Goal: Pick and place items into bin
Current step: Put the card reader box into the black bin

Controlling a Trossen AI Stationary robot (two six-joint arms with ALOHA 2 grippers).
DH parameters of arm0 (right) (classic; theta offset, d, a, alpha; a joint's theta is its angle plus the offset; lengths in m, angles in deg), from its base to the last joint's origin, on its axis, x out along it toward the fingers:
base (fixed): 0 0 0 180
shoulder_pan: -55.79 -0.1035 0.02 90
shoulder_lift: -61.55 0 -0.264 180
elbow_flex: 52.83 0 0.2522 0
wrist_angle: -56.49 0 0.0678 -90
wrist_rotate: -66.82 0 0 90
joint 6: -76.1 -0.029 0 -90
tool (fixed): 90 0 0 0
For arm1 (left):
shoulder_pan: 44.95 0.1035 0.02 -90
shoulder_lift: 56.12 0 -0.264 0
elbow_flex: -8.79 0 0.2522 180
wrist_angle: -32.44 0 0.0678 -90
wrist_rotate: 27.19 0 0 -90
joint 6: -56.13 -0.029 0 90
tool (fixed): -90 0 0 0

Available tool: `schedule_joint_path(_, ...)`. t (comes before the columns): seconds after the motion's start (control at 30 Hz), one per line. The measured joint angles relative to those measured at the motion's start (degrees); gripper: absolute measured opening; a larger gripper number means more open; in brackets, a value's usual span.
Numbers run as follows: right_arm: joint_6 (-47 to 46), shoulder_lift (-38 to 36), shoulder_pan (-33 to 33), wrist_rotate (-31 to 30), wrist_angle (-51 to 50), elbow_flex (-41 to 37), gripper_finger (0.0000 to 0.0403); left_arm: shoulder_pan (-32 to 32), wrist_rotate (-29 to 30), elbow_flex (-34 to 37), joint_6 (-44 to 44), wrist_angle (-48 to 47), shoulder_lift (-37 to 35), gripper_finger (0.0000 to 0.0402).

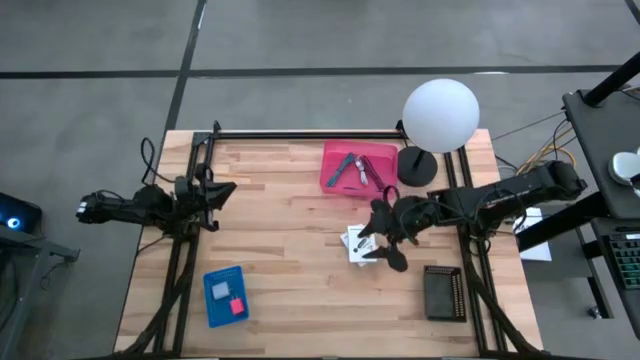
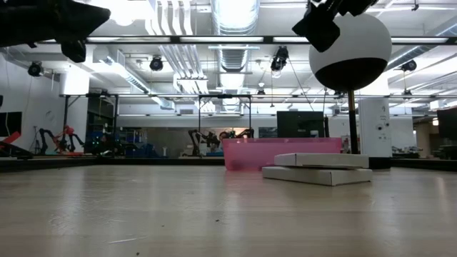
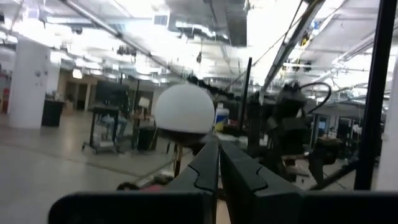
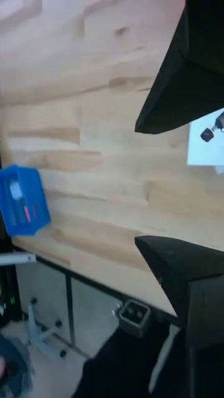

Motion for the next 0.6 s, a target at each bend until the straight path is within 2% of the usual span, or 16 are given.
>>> schedule_joint_path(0.17,-1.36,2.69,-3.60,-8.96,-0.08,2.88,0.0257,0.00,-0.05,0.04,2.48,-8.70,-3.77,0.0000)
schedule_joint_path(0.3,-1.88,6.06,-6.02,-15.21,-0.50,5.58,0.0245,0.00,-0.06,0.02,2.42,-10.60,-3.83,0.0000)
schedule_joint_path(0.6,-6.26,19.91,-8.81,-17.15,-13.64,13.48,0.0238,0.00,-1.91,-0.22,2.44,-10.55,-1.57,0.0000)
